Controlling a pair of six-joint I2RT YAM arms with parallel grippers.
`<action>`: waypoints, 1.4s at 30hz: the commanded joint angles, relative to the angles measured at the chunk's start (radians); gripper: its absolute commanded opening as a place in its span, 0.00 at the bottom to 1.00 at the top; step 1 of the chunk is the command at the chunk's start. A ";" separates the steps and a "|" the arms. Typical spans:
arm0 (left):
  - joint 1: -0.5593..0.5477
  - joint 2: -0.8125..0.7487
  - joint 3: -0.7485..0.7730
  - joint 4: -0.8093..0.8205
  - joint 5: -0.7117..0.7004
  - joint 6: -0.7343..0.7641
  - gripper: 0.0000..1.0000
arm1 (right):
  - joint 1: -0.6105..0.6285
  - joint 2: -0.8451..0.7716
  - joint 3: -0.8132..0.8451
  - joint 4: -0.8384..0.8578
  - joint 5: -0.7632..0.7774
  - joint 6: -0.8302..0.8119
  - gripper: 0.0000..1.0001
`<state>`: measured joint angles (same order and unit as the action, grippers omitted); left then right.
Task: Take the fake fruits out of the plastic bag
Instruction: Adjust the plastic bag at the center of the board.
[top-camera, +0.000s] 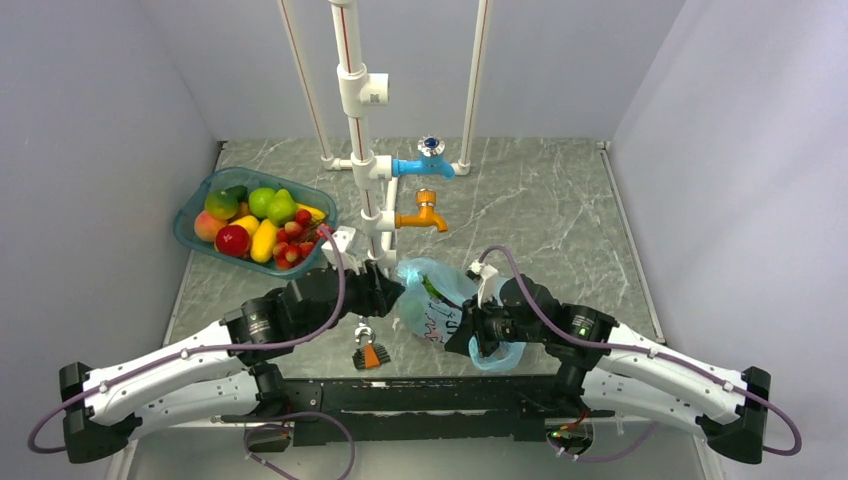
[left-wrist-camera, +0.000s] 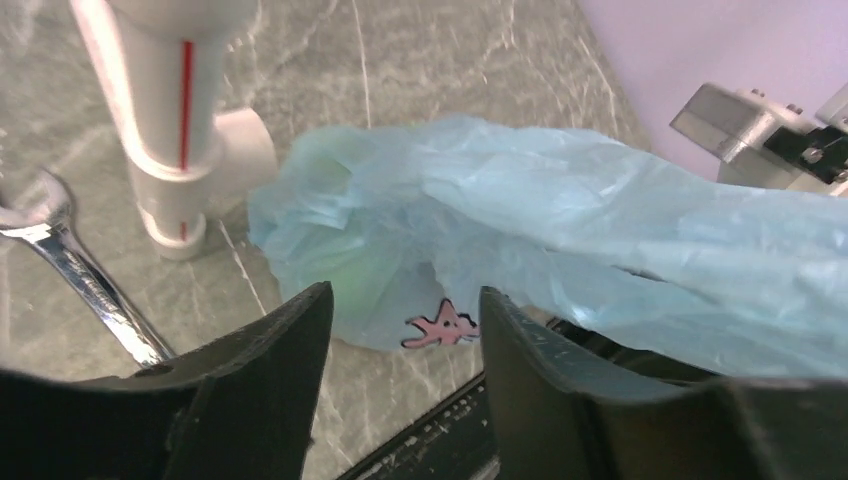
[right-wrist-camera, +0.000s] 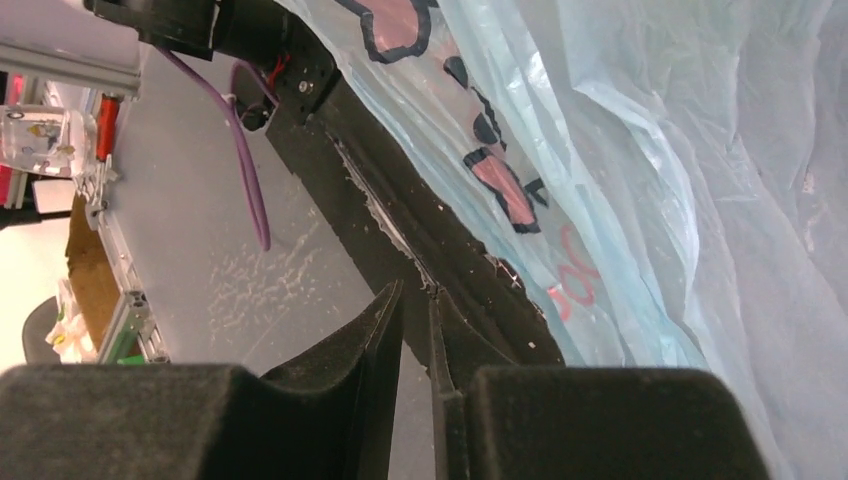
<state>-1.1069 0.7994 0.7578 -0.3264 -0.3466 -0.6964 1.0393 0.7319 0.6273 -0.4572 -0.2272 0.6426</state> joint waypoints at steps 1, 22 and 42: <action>-0.003 -0.079 -0.048 0.091 -0.103 -0.034 0.53 | 0.012 -0.027 0.009 -0.011 0.059 0.012 0.20; -0.003 -0.224 -0.210 0.203 0.028 -0.082 0.00 | 0.012 0.134 0.444 -0.272 0.508 -0.380 0.89; -0.100 -0.018 -0.273 0.474 0.075 -0.190 0.90 | -0.001 0.342 0.379 0.022 0.470 -0.513 0.52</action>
<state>-1.1805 0.7193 0.4366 0.0689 -0.2302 -0.8528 1.0420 1.0683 1.0313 -0.5316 0.2749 0.1669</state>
